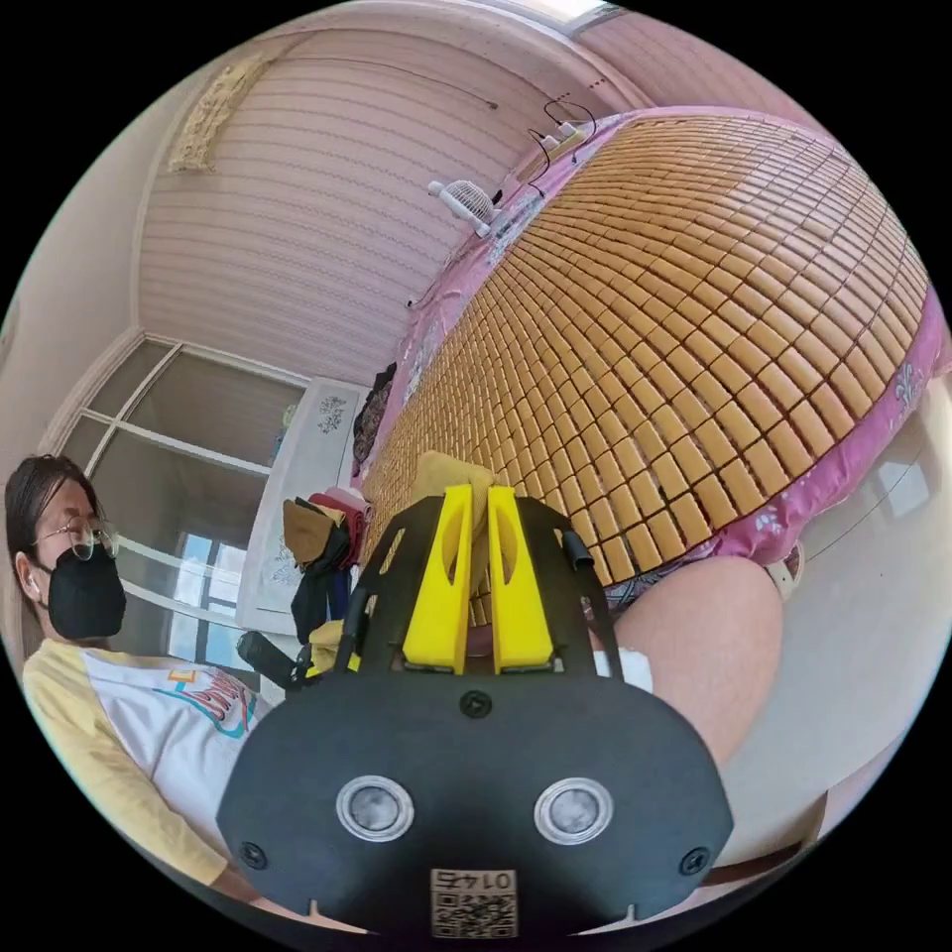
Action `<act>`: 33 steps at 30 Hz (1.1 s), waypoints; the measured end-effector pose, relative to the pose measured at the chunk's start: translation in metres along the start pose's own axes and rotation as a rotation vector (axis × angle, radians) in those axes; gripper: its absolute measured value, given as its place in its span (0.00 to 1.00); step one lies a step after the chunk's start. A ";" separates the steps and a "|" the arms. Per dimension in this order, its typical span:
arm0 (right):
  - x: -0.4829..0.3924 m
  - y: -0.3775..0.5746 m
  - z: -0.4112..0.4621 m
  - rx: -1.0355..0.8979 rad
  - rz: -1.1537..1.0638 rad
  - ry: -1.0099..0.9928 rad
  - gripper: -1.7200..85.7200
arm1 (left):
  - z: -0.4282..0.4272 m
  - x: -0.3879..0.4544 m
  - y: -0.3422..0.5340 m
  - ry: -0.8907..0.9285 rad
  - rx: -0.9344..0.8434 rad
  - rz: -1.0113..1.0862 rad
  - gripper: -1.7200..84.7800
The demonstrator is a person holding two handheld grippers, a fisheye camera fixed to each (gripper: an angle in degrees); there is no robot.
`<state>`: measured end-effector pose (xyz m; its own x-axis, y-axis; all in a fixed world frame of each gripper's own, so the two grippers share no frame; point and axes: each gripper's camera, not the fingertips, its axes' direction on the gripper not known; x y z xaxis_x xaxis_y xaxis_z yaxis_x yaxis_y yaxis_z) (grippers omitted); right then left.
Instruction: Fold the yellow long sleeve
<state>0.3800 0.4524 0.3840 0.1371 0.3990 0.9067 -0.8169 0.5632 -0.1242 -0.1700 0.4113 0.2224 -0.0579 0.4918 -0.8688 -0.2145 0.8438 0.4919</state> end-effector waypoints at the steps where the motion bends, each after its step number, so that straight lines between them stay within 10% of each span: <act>1: -0.020 -0.004 -0.013 0.016 -0.052 0.022 0.04 | -0.007 -0.002 -0.002 0.013 0.034 -0.009 0.08; 13: -0.193 -0.067 0.222 -0.317 -0.377 0.345 0.08 | -0.067 -0.166 0.064 -0.305 0.142 -0.691 0.07; 17: -0.212 -0.044 0.256 -0.341 -0.324 0.028 0.09 | -0.070 -0.214 0.094 -0.340 0.094 -0.898 0.06; 33: -0.230 0.043 0.345 -0.509 -0.667 0.664 0.02 | -0.005 -0.231 0.060 -0.398 -0.071 -0.707 0.02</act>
<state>0.1206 0.1355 0.3095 0.8728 0.1265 0.4713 -0.1556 0.9876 0.0230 -0.1743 0.3477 0.4520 0.4628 -0.1012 -0.8807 -0.1327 0.9744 -0.1817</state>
